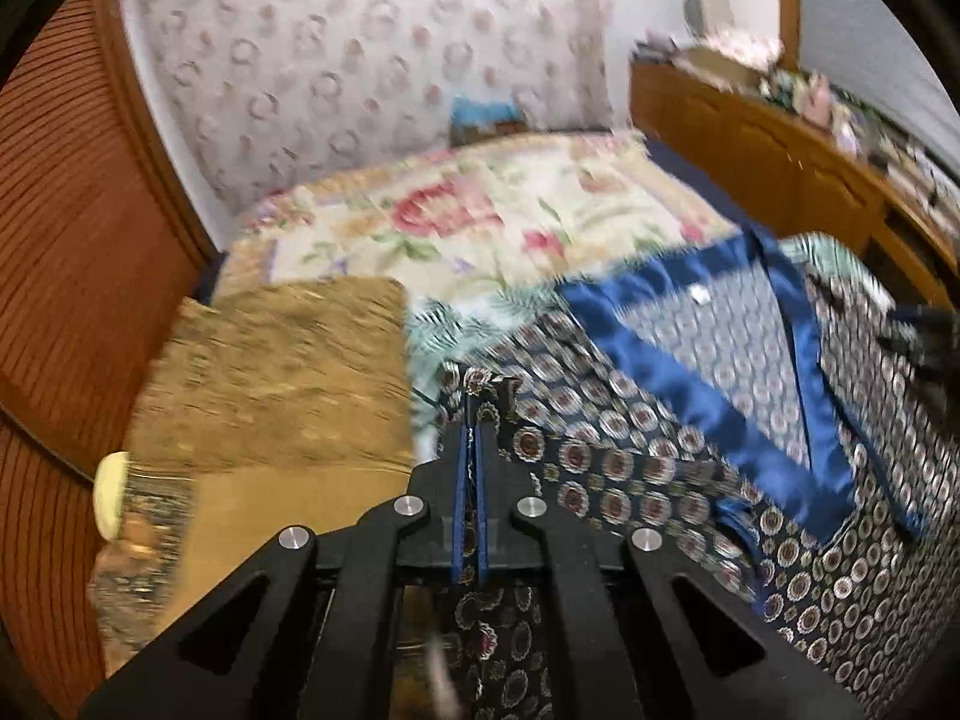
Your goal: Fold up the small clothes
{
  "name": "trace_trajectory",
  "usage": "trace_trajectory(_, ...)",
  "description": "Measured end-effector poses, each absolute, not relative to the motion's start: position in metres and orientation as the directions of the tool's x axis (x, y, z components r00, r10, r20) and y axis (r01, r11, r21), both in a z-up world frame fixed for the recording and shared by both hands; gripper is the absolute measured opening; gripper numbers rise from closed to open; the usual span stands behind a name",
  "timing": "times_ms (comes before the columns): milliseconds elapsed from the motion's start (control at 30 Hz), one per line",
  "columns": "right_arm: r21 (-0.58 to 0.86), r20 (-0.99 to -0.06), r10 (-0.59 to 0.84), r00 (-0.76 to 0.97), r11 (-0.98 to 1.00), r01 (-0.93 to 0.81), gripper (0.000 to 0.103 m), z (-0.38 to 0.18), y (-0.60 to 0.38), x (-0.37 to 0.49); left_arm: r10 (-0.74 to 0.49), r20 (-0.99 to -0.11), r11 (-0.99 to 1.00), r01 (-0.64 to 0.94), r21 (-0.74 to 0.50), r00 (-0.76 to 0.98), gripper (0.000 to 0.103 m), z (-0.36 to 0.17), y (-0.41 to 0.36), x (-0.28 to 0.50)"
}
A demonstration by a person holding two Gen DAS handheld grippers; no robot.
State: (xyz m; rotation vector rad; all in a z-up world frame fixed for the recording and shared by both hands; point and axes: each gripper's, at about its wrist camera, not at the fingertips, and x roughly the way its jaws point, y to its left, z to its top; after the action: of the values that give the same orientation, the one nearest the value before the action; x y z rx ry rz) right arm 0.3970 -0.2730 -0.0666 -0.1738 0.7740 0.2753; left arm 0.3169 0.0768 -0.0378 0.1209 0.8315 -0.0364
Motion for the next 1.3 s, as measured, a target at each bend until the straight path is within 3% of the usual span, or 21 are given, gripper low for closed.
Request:
trace_trajectory(500,-0.027,-0.723,0.210,0.659,0.943,-0.331,0.070,-0.063,-0.277,0.407,-0.009,-0.697,0.998,0.055,0.044,0.717,0.003,-0.017,0.104,0.314)
trace_trajectory(567,-0.020,-0.721,0.212,0.659,0.945,-0.326,0.061,-0.062,-0.279,0.412,-0.017,-0.691,0.998,0.057,0.036,0.723,0.003,-0.016,0.102,0.313)
trace_trajectory(733,0.042,-0.732,0.291,0.616,0.922,-0.385,0.005,-0.060,-0.278,0.418,-0.039,-0.668,0.997,0.071,0.020,0.743,0.002,-0.006,0.095,0.304)
trace_trajectory(867,0.021,-0.708,0.298,0.641,0.915,-0.403,0.003,-0.049,-0.275,0.409,-0.070,-0.636,0.996,0.091,0.001,0.768,0.002,0.009,0.090,0.289)
trace_trajectory(1300,-0.041,-0.472,0.347,0.811,0.910,-0.413,0.003,0.037,-0.289,0.279,-0.120,-0.483,0.992,0.119,-0.034,0.867,0.002,0.063,0.101,0.183)
